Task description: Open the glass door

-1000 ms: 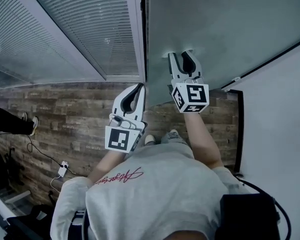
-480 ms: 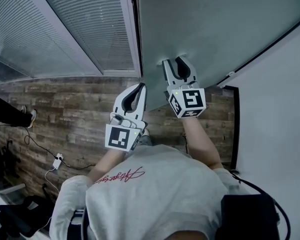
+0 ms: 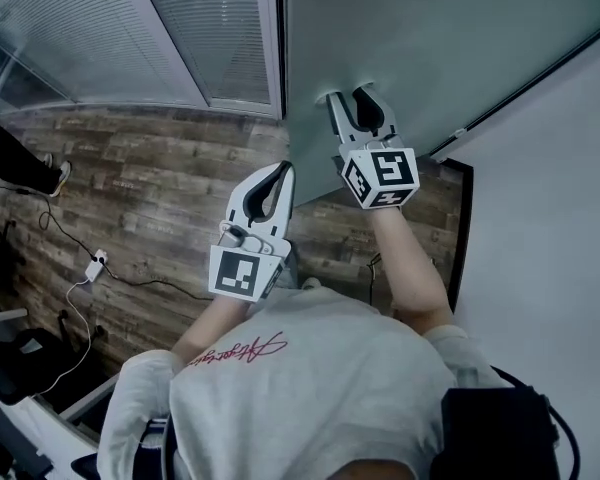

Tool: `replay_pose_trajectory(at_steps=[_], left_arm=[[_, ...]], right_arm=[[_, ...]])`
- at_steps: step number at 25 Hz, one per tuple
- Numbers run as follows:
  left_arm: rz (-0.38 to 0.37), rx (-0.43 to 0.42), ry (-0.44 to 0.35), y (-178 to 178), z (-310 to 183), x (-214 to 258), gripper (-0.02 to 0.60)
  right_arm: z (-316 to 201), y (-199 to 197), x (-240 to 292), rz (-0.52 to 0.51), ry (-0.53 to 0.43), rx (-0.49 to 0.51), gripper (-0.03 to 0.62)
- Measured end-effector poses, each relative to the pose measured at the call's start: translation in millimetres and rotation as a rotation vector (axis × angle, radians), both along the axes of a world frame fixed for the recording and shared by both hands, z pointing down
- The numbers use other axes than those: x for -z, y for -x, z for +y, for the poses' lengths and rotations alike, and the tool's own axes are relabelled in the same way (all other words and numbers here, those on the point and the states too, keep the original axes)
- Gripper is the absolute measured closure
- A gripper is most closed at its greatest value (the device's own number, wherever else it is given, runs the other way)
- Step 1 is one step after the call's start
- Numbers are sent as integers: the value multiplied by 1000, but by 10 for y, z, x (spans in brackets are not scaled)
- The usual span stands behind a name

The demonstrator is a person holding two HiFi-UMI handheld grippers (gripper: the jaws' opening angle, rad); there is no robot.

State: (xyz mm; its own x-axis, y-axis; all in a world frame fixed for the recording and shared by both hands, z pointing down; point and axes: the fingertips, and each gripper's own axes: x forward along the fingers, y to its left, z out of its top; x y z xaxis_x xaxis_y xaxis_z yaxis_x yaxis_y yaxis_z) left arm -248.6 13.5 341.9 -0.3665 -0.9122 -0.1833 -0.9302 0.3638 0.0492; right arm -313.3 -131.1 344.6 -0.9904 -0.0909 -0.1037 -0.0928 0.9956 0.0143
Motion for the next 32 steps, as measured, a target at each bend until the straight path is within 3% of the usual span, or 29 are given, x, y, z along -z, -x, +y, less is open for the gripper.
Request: replay_pose_trajectory(at_steps=[4,8,17,21,26,32], left_arm=[[12,17,11,-350,160,-60,565],[3,-20,25,-602,233,-69,565],[19,-251,63,-1246,230,-51,565],[68,-329,87,-1537,54,-87,565],[25,-473,101,-2308,-83,-76,565],[24,-472,88,-2971,-299,-88,565]], right_arm=[[66,-323,-66,6,12,21,464],[103,-625,-77,-20,13,60,464],[257,-1416,-84,-1,9,146,464],[264,-1675,-52,-6,5,193,464],[280,-2128,-54,-19,-2,237,464],[241,-2597,-72,-21,-2,322,464]])
